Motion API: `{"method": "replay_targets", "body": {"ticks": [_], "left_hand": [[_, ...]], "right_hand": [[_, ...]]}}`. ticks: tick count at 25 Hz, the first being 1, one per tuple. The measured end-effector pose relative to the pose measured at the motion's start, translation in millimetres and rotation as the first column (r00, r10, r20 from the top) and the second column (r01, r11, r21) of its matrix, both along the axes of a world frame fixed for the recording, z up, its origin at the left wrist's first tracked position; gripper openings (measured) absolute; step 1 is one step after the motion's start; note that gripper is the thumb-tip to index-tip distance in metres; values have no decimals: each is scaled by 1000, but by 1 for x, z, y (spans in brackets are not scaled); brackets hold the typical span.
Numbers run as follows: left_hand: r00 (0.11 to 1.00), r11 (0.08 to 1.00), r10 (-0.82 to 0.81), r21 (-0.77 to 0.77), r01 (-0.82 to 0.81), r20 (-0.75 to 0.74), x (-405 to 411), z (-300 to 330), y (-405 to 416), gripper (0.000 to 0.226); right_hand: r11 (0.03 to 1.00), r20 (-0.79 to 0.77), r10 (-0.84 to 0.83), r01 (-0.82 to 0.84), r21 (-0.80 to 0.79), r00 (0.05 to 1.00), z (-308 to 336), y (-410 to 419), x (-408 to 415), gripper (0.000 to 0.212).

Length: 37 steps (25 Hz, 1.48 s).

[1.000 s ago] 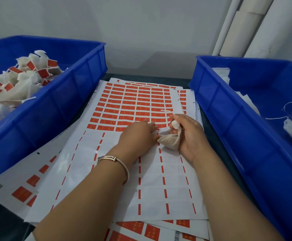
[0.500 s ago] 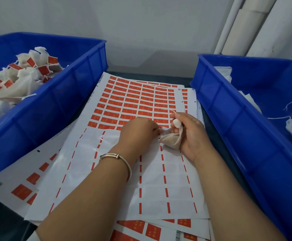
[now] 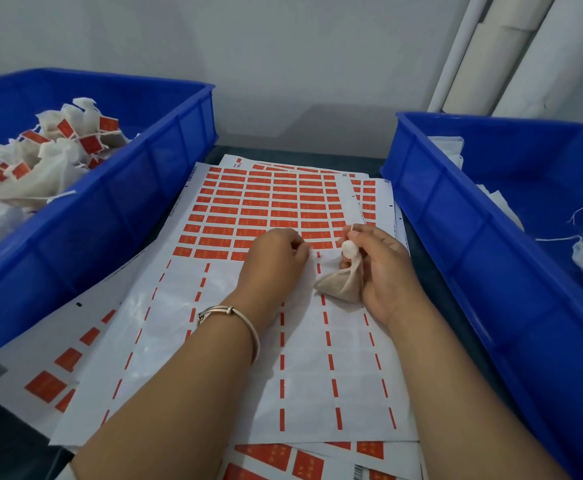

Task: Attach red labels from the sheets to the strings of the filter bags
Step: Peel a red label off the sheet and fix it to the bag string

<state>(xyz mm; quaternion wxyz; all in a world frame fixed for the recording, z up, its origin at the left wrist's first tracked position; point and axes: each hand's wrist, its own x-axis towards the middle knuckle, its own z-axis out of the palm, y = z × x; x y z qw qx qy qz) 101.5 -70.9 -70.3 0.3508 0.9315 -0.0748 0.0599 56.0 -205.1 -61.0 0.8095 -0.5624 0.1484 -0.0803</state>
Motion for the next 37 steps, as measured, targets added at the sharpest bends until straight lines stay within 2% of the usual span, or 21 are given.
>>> {"method": "replay_targets", "body": {"ticks": [4, 7, 11, 14, 16, 18, 20, 24, 29, 33, 37], "left_hand": [[995, 982, 64, -172, -78, -82, 1, 4, 6, 13], [984, 942, 128, -296, -160, -125, 2, 8, 9, 16], [958, 835, 194, -476, -274, -212, 1, 13, 10, 18], [938, 722, 197, -605, -336, -286, -1, 18, 8, 15], [926, 628, 146, -691, -358, -347, -4, 22, 8, 15], [921, 527, 25, -777, -343, -390, -9, 28, 7, 13], [922, 479, -84, -827, -295, -378, -15, 33, 5, 10], [927, 537, -129, -810, -234, -353, -25, 38, 0, 13], [919, 559, -170, -803, -207, -355, -30, 40, -6, 16], [911, 564, -171, -796, -221, -374, -32, 43, -7, 14], [918, 568, -176, -798, -200, -355, -34, 45, -5, 14]], "right_hand": [[993, 16, -38, 40, -108, 999, 5, 2, -1, 15], [952, 93, -82, 106, -288, 992, 12, 4, -4, 17], [898, 167, -81, 144, -415, 983, 17, 8, -9, 20], [865, 221, -84, 181, -467, 972, 18, 11, -13, 12], [848, 255, -63, 186, -496, 965, 19, 13, -15, 9], [841, 285, -11, 163, -516, 959, 21, 16, -17, 10], [831, 305, 39, 138, -538, 952, 22, 19, -20, 11], [811, 325, 48, 153, -565, 944, 23, 21, -21, 10], [731, 326, -83, 280, -622, 942, 21, 13, -16, 7], [772, 320, -113, 285, -567, 941, 21, 11, -14, 12], [771, 299, -122, 280, -573, 946, 19, 12, -14, 12]]}}
